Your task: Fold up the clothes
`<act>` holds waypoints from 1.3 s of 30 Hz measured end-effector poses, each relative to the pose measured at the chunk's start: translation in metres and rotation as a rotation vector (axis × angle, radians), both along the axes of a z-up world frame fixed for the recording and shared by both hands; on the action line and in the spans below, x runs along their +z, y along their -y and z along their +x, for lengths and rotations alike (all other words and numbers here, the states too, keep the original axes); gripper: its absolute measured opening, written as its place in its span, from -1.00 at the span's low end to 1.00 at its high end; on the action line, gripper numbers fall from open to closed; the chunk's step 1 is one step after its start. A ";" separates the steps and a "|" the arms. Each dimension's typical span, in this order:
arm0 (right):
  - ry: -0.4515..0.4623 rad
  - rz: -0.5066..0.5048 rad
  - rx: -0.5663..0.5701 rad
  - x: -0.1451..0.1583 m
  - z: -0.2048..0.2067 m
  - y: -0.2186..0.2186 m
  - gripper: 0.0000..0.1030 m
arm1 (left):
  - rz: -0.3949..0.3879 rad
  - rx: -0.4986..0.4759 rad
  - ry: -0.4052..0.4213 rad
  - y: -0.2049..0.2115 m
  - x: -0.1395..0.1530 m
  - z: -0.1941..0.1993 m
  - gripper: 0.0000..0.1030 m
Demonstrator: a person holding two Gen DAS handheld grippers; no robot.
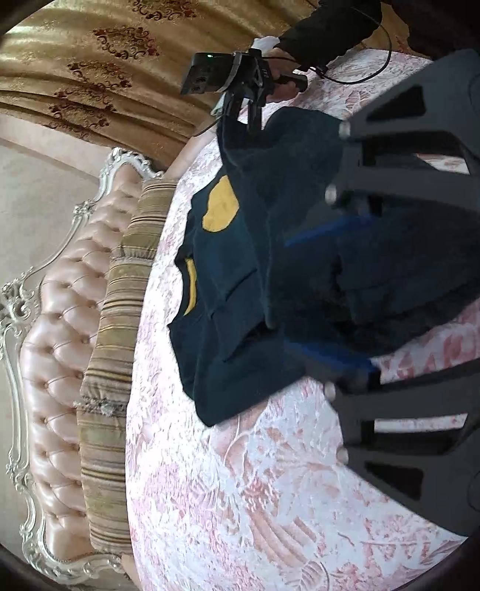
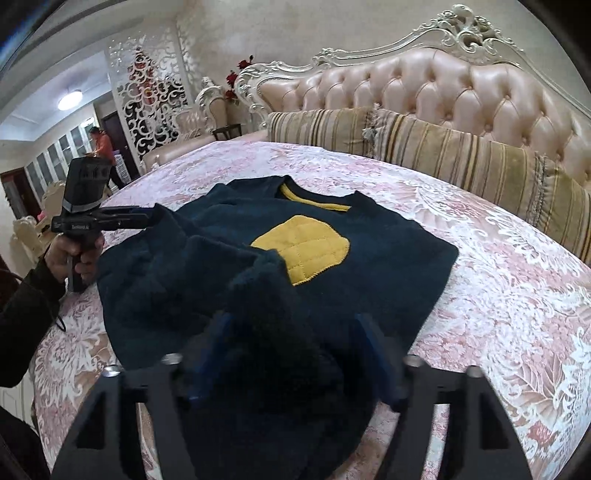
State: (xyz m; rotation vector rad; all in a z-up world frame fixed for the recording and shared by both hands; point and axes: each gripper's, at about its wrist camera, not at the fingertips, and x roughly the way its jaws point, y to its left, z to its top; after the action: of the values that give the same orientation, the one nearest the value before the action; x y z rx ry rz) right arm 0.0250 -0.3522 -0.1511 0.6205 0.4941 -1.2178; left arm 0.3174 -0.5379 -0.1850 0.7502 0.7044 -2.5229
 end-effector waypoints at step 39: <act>0.022 0.172 -0.305 -0.012 -0.072 0.122 -0.66 | 0.036 0.152 0.237 0.123 0.001 -0.100 -0.86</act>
State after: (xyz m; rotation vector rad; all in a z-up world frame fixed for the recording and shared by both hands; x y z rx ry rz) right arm -0.0469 -0.4737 -0.1627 0.8787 0.5008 -1.4636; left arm 0.2175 -0.6609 -0.1844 0.9521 0.6980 -2.2443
